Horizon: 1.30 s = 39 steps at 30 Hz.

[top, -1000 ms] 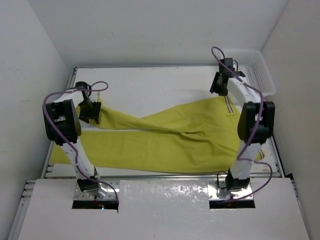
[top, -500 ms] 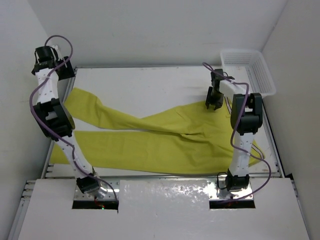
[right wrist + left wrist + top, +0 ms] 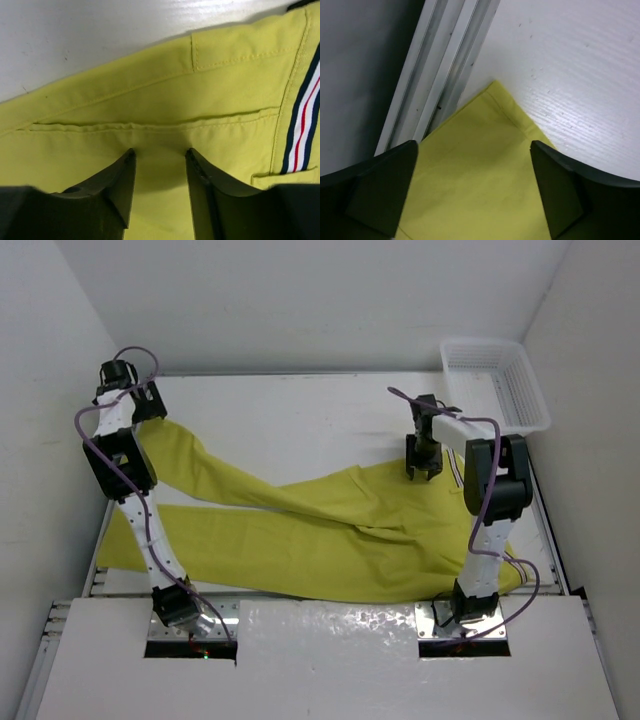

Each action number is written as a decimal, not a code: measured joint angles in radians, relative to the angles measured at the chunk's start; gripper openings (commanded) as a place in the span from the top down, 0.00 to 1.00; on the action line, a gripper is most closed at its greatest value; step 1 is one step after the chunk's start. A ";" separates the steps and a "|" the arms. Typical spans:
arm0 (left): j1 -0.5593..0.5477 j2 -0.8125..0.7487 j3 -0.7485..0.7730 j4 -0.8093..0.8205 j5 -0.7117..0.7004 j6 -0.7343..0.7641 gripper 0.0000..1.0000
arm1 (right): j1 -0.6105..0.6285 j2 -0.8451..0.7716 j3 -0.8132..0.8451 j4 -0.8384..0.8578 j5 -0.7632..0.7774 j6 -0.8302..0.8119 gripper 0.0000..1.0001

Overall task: Fold and stack the trousers
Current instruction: Flatten the trousers out

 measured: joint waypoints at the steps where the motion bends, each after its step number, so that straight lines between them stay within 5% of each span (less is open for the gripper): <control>1: 0.000 0.000 0.006 0.000 0.006 0.013 0.24 | 0.000 0.000 0.007 -0.012 0.000 0.003 0.49; 2: 0.000 0.000 0.007 0.002 0.015 0.021 0.55 | 0.000 0.000 0.022 -0.029 0.004 0.007 0.46; 4: 0.000 0.000 0.001 -0.010 0.038 0.051 0.77 | -0.001 0.001 0.082 -0.069 0.023 0.030 0.38; 5: 0.000 0.000 -0.007 -0.016 0.047 0.061 0.99 | -0.002 0.005 0.122 -0.084 0.030 0.041 0.36; 12: 0.009 -0.027 -0.089 -0.003 0.101 0.095 1.00 | -0.050 0.097 0.386 -0.098 0.071 0.187 0.26; 13: 0.010 -0.029 -0.089 -0.005 0.105 0.095 0.98 | -0.061 0.124 0.408 -0.105 0.082 0.204 0.26; 19: 0.015 -0.035 -0.089 -0.002 0.113 0.097 0.31 | -0.090 0.267 0.435 -0.180 0.182 0.270 0.26; 23: 0.014 -0.037 -0.056 0.028 0.080 0.101 0.08 | -0.077 0.267 0.431 -0.195 0.196 0.283 0.26; 25: 0.006 -0.028 0.002 0.014 0.061 0.113 0.06 | -0.077 0.267 0.427 -0.192 0.193 0.287 0.35; 26: 0.005 -0.023 0.026 0.006 0.053 0.119 0.06 | -0.078 0.266 0.422 -0.185 0.186 0.289 0.55; 31: -0.013 -0.016 0.026 -0.025 0.007 0.153 0.23 | -0.076 0.237 0.354 -0.126 0.157 0.301 1.00; 35: -0.021 0.006 0.004 -0.112 0.008 0.190 0.47 | -0.076 0.207 0.310 -0.093 0.154 0.303 1.00; 38: -0.025 0.002 -0.018 -0.112 0.023 0.192 0.94 | -0.076 0.183 0.274 -0.058 0.146 0.296 1.00; 39: -0.025 -0.013 -0.044 -0.098 0.038 0.187 1.00 | -0.076 0.170 0.256 -0.043 0.141 0.294 1.00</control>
